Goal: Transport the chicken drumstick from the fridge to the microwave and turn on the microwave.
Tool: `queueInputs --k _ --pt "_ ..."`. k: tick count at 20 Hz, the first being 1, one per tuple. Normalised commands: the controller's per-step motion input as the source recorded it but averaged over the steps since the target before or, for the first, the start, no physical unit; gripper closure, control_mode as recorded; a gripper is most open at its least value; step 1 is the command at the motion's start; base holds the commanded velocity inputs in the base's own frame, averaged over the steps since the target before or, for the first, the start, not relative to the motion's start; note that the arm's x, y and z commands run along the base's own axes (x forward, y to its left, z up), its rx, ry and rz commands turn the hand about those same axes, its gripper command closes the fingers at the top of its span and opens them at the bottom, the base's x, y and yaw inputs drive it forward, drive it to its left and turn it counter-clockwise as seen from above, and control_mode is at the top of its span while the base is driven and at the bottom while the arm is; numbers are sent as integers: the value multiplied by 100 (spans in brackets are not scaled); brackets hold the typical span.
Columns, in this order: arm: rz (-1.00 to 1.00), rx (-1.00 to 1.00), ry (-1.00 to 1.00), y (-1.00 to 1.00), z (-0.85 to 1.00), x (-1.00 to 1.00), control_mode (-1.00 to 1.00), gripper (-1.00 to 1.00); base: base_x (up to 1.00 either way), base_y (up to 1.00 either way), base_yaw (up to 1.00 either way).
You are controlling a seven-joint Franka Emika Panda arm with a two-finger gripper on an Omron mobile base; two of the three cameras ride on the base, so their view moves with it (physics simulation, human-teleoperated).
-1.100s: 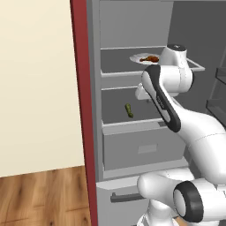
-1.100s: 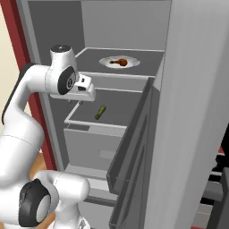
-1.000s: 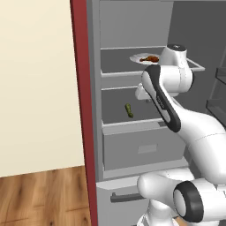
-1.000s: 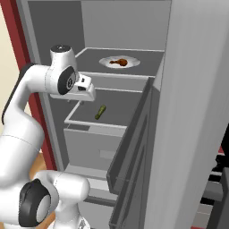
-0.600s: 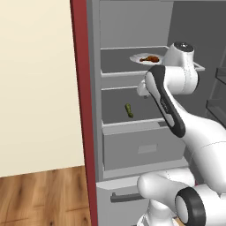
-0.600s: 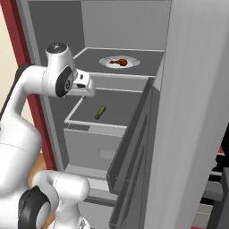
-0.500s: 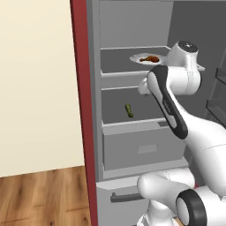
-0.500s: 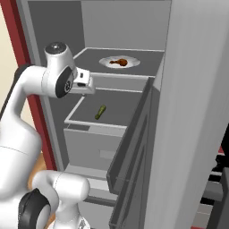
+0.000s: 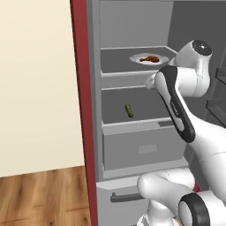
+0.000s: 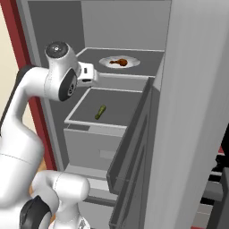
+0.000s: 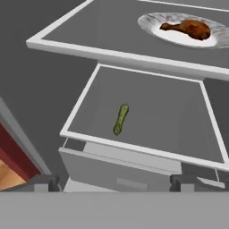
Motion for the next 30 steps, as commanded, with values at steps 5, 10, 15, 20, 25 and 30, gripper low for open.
queueInputs --k 5,10,15,20,25,30 --pt "4 -8 -8 -23 22 10 -100 -100 0 0 0" --pt "1 -4 -4 -27 27 13 -100 -100 0 0 0" --pt "0 -5 0 -17 27 22 -100 -100 0 0 0" --pt "4 0 -1 -15 26 29 -100 -100 0 0 0" --pt "10 2 0 -13 12 39 -100 -100 0 0 0" --pt "11 0 0 -15 11 42 -100 -100 0 0 0"
